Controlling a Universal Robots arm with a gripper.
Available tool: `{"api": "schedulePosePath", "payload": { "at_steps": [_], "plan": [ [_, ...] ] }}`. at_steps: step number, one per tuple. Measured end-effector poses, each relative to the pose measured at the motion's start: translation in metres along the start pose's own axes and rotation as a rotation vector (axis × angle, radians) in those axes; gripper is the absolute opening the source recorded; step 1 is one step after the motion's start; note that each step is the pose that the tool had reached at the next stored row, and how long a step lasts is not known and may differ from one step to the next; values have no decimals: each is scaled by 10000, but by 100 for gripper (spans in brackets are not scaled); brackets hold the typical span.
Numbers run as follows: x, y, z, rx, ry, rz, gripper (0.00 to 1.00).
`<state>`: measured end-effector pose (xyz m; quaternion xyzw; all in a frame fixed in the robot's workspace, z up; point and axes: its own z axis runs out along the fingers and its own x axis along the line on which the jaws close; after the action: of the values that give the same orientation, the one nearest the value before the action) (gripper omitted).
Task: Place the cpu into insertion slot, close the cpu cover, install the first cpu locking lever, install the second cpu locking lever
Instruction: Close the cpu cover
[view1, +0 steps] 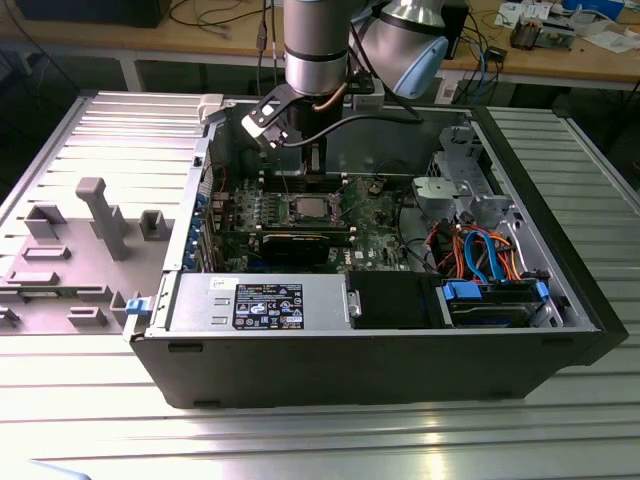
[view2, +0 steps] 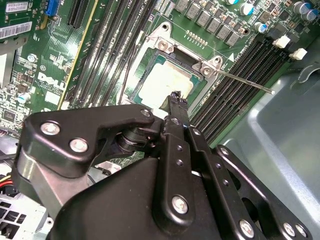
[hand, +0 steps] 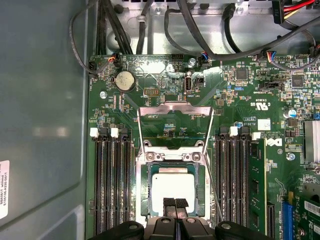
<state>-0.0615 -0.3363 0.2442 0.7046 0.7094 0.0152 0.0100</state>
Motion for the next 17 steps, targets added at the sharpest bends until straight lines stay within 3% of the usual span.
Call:
{"api": "schedulePosePath", "payload": {
  "at_steps": [8,17],
  "plan": [
    [0,14,0,0,0,2,11],
    [0,32,-41,2,-1,0,11]
  ]
}}
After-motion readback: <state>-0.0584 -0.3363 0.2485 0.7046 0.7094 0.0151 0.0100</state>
